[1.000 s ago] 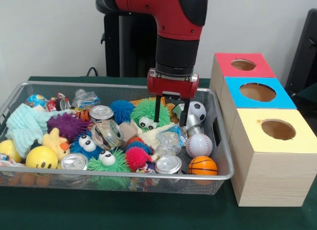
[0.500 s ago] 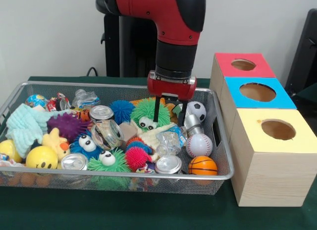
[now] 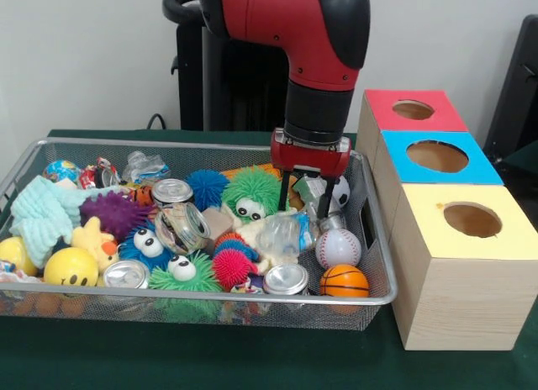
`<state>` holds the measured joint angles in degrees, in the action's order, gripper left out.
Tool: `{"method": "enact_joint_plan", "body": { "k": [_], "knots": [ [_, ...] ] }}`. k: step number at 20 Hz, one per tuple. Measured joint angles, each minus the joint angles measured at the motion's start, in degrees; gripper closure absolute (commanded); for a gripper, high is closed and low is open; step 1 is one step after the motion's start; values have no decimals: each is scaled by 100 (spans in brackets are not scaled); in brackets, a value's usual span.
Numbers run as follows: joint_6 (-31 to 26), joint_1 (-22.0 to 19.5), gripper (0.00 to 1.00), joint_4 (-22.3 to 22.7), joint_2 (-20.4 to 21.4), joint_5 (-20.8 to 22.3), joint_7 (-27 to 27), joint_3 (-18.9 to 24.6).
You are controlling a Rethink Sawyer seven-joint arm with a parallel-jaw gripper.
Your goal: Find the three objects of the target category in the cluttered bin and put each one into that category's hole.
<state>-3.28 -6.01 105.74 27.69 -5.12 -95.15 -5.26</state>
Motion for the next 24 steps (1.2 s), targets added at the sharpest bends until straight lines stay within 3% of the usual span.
{"method": "enact_joint_plan", "body": {
  "k": [24],
  "knots": [
    [60, -226, 0, -81, -17, 1, 0, -2]
  ]
}}
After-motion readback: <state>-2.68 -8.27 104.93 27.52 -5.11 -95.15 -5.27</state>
